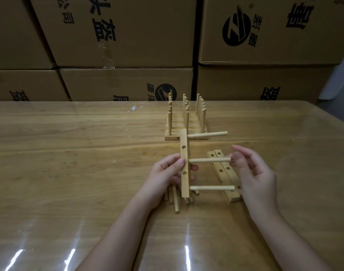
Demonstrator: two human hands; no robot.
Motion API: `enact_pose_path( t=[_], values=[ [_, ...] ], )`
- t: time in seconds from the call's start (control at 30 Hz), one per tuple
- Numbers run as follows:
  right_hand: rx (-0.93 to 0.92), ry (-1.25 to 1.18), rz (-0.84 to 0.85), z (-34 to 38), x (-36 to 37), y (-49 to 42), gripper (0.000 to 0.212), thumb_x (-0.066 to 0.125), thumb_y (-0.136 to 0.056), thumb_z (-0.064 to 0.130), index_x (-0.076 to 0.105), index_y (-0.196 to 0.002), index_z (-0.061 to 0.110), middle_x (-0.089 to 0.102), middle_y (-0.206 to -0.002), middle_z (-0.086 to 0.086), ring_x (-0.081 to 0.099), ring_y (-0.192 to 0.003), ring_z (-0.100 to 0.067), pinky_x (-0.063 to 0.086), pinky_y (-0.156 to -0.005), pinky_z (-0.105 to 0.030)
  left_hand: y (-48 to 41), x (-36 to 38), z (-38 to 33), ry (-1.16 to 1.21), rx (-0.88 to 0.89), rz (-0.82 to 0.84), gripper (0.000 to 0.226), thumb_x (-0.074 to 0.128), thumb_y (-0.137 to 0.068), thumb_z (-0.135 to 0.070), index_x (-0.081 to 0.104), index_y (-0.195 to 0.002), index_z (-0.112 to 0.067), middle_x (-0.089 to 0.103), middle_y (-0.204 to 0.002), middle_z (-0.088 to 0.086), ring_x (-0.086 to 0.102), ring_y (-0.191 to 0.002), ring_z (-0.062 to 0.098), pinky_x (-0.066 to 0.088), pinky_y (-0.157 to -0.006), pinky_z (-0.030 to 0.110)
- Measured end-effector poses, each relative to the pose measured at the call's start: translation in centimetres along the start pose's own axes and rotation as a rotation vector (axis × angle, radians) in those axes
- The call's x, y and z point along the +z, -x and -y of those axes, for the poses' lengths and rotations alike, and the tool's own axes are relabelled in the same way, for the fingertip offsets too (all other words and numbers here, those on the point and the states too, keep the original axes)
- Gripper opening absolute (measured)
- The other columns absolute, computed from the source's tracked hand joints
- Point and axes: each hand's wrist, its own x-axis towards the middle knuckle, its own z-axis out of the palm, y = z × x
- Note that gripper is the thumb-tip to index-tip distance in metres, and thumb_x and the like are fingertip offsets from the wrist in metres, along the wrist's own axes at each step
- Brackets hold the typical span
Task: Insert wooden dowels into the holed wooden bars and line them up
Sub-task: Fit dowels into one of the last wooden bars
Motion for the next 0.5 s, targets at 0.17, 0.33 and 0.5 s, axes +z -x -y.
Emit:
enact_pose_path(
  t=[0.17, 0.33, 0.5],
  values=[
    [-0.023, -0.022, 0.003, -0.4, 0.0, -0.2, 0.026, 0.047, -0.086, 0.042, 0.061, -0.103, 0.029, 0.068, -0.085, 0.011, 0.062, -0.083, -0.004, 0.048, -0.074, -0.013, -0.2, 0.0, 0.0, 0.042, -0.005, -0.012, 0.031, 0.052, -0.089, -0.031, 0.066, -0.109, -0.013, 0.072, -0.102, 0.011, 0.070, -0.081, 0.020, 0.058, -0.070, 0.031],
    [-0.025, -0.047, 0.054, -0.8, 0.4, -0.1, 0.022, 0.046, -0.090, 0.041, 0.061, -0.100, 0.028, 0.067, -0.078, 0.006, 0.062, -0.077, -0.004, 0.047, -0.072, -0.013, -0.4, -0.2, 0.1, 0.193, 0.015, -0.057, 0.033, 0.052, -0.087, -0.026, 0.062, -0.110, -0.006, 0.072, -0.106, 0.014, 0.071, -0.084, 0.021, 0.058, -0.068, 0.029],
    [0.048, 0.075, 0.282, -1.2, 0.7, 0.3, 0.029, 0.048, -0.085, 0.060, 0.054, -0.105, 0.040, 0.069, -0.089, 0.014, 0.060, -0.087, 0.005, 0.045, -0.076, -0.009, -0.5, -0.1, 0.0, 0.318, 0.053, -0.058, 0.038, 0.052, -0.089, -0.021, 0.049, -0.118, 0.003, 0.068, -0.114, 0.018, 0.071, -0.090, 0.021, 0.057, -0.078, 0.031]
  ],
)
